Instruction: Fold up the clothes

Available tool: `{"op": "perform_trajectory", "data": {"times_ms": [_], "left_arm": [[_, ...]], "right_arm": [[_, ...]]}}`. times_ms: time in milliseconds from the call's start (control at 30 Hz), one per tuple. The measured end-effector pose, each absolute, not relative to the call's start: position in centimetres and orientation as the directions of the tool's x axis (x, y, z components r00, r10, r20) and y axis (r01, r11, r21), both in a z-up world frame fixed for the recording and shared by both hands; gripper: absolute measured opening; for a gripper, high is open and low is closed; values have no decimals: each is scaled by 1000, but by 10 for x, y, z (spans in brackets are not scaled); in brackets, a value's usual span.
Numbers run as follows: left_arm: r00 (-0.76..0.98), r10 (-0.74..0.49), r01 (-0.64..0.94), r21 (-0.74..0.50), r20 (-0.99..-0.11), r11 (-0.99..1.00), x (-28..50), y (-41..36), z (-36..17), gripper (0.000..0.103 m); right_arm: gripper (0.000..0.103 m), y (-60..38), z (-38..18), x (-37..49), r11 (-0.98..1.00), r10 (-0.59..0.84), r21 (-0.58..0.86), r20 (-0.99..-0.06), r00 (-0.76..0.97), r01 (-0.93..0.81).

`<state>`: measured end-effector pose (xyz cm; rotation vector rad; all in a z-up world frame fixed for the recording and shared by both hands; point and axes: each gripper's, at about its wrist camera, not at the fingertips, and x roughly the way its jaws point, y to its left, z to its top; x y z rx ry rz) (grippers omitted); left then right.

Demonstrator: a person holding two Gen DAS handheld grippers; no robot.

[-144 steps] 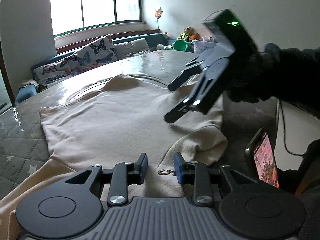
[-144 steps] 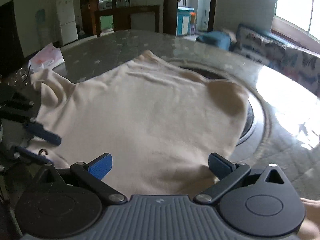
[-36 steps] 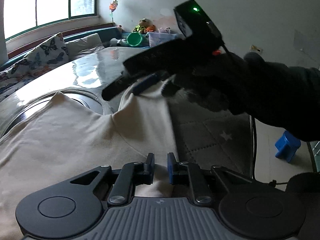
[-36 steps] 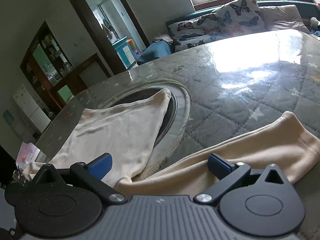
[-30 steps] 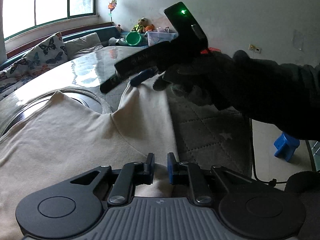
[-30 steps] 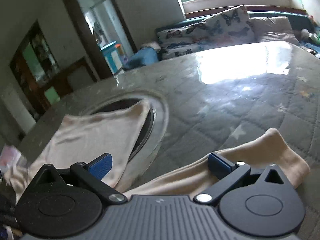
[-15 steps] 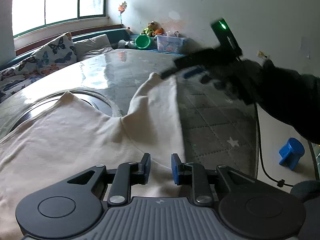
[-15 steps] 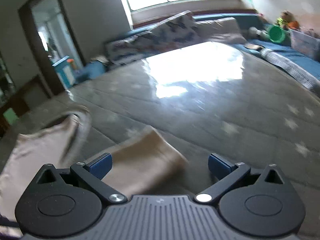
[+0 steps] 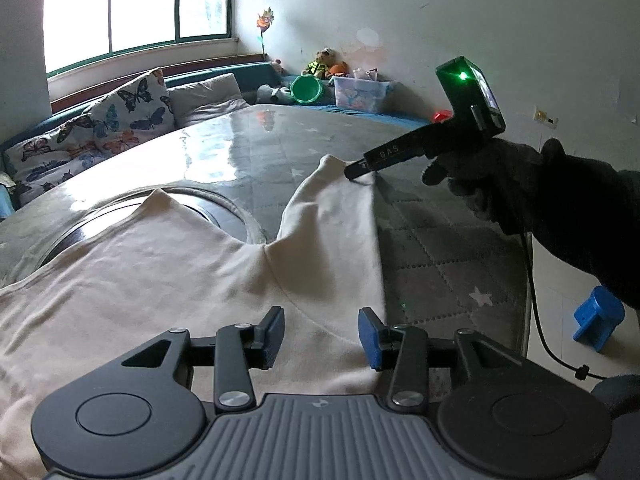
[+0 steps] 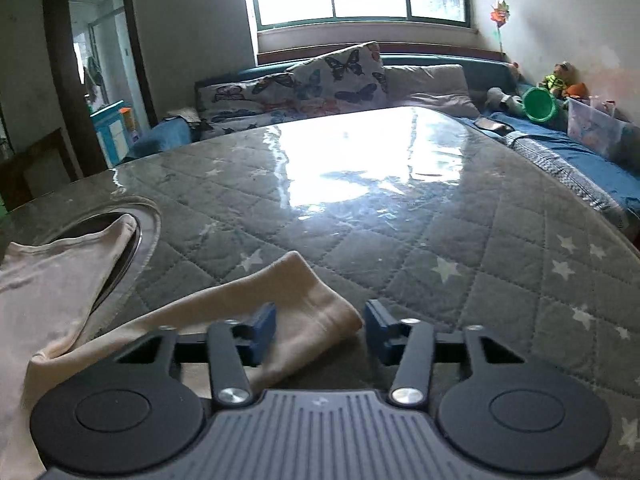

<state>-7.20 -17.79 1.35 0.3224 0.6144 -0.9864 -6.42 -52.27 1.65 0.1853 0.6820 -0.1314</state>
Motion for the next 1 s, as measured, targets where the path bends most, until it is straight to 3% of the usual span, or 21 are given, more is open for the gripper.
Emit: {"op": "perform_trajectory", "data": {"times_ms": [67, 167, 367, 633, 767, 1000], "left_arm": [[401, -677, 852, -19, -617, 522, -71, -182, 14, 44], [396, -679, 857, -16, -618, 515, -70, -189, 13, 45], [387, -685, 861, -24, -616, 508, -68, -198, 13, 51], [379, -684, 858, -41, -624, 513, -62, -208, 10, 58], [402, -690, 842, -53, -602, 537, -61, -188, 16, 67], [444, -686, 801, -87, -576, 592, -66, -140, 19, 68]], "right_arm": [[16, -528, 17, -66, 968, -37, 169, -636, 771, 186], [10, -543, 16, -75, 943, 5, 263, -622, 783, 204], [9, -565, 24, -107, 908, 36, 362, -566, 824, 209], [9, -579, 22, -126, 879, 52, 416, -571, 819, 234], [9, -571, 43, -133, 882, 87, 436, -524, 848, 179], [9, -528, 95, -136, 891, 193, 454, -408, 892, 15]]}}
